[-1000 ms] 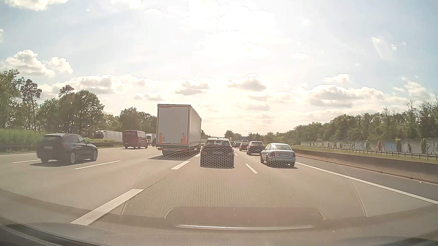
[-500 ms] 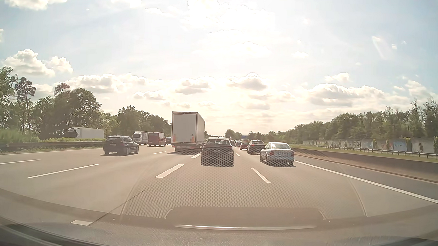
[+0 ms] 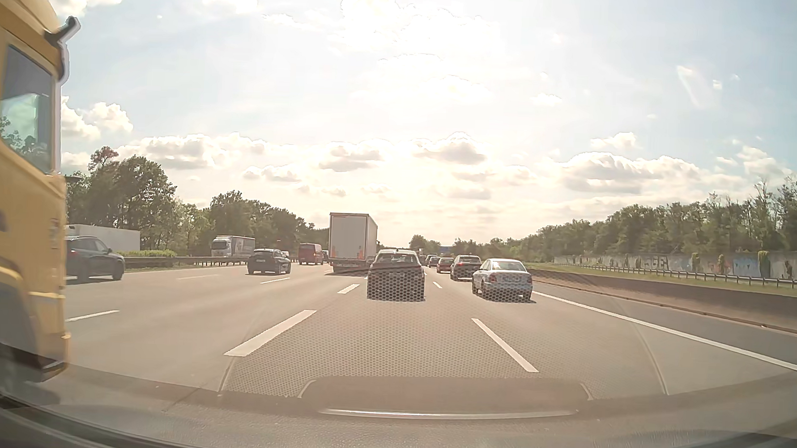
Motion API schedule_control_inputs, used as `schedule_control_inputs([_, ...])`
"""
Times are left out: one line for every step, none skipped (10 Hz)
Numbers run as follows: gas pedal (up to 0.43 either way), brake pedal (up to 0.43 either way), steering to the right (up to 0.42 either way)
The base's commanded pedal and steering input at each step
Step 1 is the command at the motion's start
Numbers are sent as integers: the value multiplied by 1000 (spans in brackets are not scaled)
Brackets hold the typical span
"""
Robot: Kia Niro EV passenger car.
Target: Follow the waypoints while adhering to traffic rules and regulations
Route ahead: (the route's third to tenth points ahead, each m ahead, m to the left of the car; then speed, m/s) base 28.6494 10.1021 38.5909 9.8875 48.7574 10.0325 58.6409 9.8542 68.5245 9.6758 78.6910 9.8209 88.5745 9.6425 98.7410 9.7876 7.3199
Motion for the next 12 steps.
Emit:
schedule_control_inputs([118, 0, -2])
schedule_control_inputs([118, 0, -2])
schedule_control_inputs([118, 0, -2])
schedule_control_inputs([118, 0, -2])
schedule_control_inputs([118, 0, -2])
schedule_control_inputs([118, 0, -2])
schedule_control_inputs([118, 0, -2])
schedule_control_inputs([118, 0, -1])
schedule_control_inputs([118, 0, -1])
schedule_control_inputs([118, 0, -1])
schedule_control_inputs([118, 0, -1])
schedule_control_inputs([118, 0, -1])
